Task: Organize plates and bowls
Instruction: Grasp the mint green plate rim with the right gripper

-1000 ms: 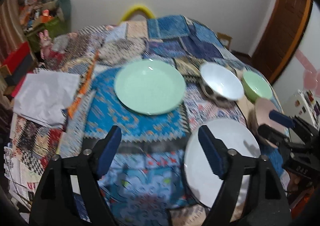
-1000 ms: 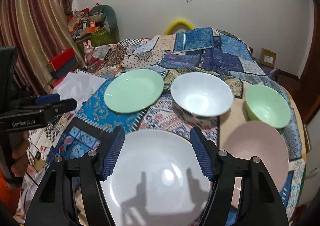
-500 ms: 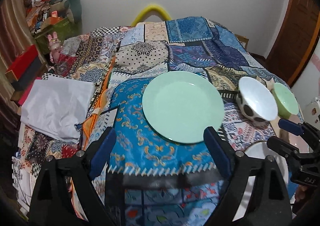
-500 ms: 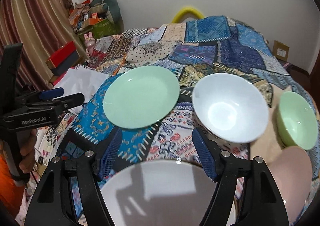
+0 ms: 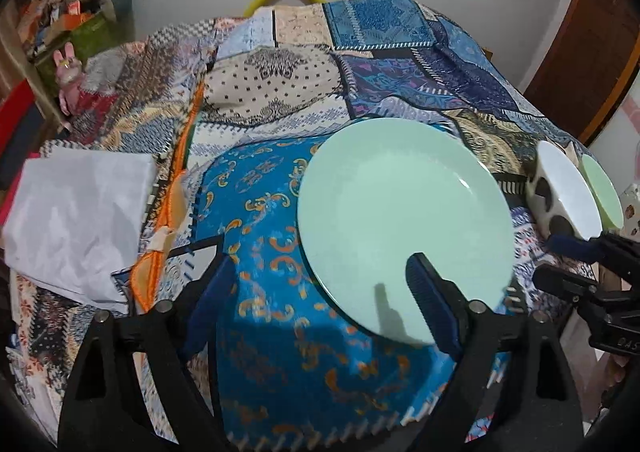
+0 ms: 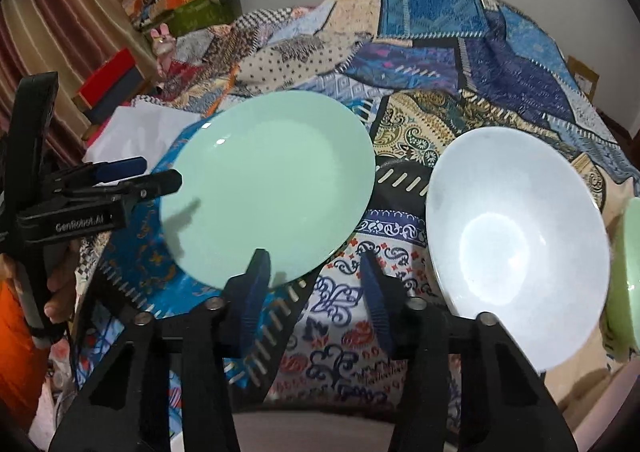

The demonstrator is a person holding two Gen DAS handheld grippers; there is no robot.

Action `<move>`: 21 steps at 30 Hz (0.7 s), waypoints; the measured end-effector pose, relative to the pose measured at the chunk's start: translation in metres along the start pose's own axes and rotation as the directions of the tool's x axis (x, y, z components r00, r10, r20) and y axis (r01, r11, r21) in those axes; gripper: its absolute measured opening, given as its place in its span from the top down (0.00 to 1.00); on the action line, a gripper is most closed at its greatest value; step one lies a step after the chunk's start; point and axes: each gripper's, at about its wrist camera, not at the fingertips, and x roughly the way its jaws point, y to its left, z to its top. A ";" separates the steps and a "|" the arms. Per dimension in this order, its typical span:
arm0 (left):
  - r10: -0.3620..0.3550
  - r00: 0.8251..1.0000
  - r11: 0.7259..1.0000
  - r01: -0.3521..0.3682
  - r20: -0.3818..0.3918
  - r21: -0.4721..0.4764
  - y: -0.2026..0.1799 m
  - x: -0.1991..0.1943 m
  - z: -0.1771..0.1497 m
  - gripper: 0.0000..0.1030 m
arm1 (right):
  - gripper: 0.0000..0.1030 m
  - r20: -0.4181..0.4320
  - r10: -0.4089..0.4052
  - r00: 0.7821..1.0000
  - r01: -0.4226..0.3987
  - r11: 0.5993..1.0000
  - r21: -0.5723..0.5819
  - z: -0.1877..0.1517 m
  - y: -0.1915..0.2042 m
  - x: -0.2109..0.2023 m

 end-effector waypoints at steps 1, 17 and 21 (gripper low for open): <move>-0.005 1.000 1.000 0.005 -0.013 -0.007 0.003 0.006 0.002 0.27 | 0.72 -0.009 0.002 1.000 -0.002 1.000 0.000 0.001 0.000 0.003; -0.065 0.996 0.998 0.066 -0.067 0.020 0.000 0.038 0.020 0.59 | 0.70 -0.054 -0.024 0.998 0.026 0.999 0.045 0.012 0.001 0.027; -0.093 0.992 0.996 0.093 -0.084 -0.004 0.008 0.029 0.011 0.62 | 0.70 -0.065 0.006 0.998 -0.004 0.999 0.036 0.008 0.007 0.025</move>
